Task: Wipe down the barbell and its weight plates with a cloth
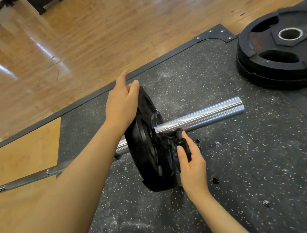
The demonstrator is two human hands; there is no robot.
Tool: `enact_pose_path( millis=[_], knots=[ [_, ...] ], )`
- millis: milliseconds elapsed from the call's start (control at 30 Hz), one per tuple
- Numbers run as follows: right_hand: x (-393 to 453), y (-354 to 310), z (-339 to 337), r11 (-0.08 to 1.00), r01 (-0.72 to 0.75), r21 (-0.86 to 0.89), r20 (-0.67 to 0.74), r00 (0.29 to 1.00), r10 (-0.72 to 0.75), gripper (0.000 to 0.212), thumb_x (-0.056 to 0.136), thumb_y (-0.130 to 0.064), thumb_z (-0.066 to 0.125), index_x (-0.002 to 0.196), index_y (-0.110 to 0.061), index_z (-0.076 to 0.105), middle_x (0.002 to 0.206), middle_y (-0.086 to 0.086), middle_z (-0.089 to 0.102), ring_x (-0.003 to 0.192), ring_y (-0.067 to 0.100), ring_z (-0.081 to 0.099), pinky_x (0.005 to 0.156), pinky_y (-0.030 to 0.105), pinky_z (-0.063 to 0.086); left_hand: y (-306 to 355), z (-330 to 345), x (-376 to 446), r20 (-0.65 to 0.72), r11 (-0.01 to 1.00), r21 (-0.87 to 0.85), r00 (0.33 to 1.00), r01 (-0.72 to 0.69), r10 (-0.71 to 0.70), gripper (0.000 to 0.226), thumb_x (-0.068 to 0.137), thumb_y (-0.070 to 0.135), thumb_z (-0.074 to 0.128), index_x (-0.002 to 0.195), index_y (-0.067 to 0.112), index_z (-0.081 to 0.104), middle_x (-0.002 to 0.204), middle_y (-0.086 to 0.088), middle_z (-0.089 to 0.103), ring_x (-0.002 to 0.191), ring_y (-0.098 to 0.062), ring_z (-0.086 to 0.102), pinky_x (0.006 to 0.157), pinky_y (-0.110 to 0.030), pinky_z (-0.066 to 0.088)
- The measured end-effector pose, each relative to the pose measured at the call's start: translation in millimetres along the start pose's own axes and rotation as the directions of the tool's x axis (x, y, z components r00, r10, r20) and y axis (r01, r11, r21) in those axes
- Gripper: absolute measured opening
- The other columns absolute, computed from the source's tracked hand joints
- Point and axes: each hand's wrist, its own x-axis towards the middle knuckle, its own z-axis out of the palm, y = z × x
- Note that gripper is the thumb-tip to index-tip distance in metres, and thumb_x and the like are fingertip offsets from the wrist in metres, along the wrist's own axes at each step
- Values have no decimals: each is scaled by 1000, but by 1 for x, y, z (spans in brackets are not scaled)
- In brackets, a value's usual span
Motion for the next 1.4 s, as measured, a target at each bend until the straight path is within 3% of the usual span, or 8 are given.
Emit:
enact_pose_path(
  millis=[133, 300, 567, 700, 767, 900, 1133, 1400],
  knots=[
    [27, -19, -4, 938, 202, -283, -56, 972, -226, 48, 97, -36, 44, 143, -22, 45, 140, -18, 47, 130, -6, 40, 108, 12, 32, 2, -1, 2, 47, 1000, -19, 999, 12, -12, 54, 102, 40, 37, 152, 22, 26, 82, 12, 55, 56, 26, 42, 62, -12, 33],
    [73, -40, 0, 634, 492, -597, 113, 834, -541, 43, 97, -20, 50, 138, -6, 51, 141, 3, 51, 130, 13, 46, 112, 20, 31, 2, 0, 6, 35, 1000, -9, 999, 21, -21, 54, 102, 39, 37, 152, 20, 27, 65, 12, 52, 61, 9, 51, 60, -19, 36],
    [115, -28, 10, 419, 466, -779, 203, 820, -535, 41, 87, -17, 71, 124, -4, 60, 102, 7, 70, 87, 24, 66, 70, 36, 54, -1, 2, 13, 77, 997, -53, 996, 51, -47, 52, 103, 35, 33, 153, 22, 24, 53, 9, 44, 53, -17, 48, 49, -32, 29],
    [111, -35, 16, 457, 468, -756, 239, 848, -472, 40, 87, -9, 71, 125, -2, 61, 123, 10, 65, 110, 26, 64, 89, 43, 54, 0, -1, 12, 111, 997, -77, 994, 9, -1, 53, 103, 34, 32, 153, 18, 22, 68, 14, 52, 67, -23, 55, 59, -36, 38],
    [101, -51, 16, 478, 442, -759, 245, 874, -419, 41, 88, -6, 69, 128, 0, 59, 128, 12, 62, 115, 28, 61, 96, 43, 51, 3, -6, 9, 132, 998, -67, 991, 3, 6, 53, 103, 32, 33, 153, 16, 21, 102, 9, 66, 89, -25, 62, 81, -43, 48],
    [75, -105, 9, 489, 352, -798, 213, 924, -318, 44, 86, -4, 70, 128, 0, 59, 127, 14, 62, 115, 31, 59, 99, 38, 48, 17, -22, 1, 258, 998, 67, 966, -4, -13, 57, 103, 28, 39, 154, 18, 17, 139, -1, 53, 125, -21, 51, 114, -45, 28],
    [28, -228, -8, 472, 234, -850, 144, 965, -219, 38, 85, -10, 72, 122, -3, 64, 126, 11, 63, 116, 29, 60, 100, 32, 42, 64, -102, -22, 437, 985, 166, 899, -47, -31, 48, 104, 31, 35, 150, 20, 31, 157, -2, 29, 147, -20, 21, 114, -40, 26],
    [-37, -414, -13, 423, 248, -872, 167, 961, -221, 39, 80, -10, 77, 117, -5, 67, 117, 10, 68, 106, 28, 65, 91, 31, 48, 170, -249, -36, 492, 974, 203, 871, -100, -13, 45, 103, 33, 39, 146, 20, 42, 154, -3, 36, 144, -20, 28, 112, -38, 29]
  ],
)
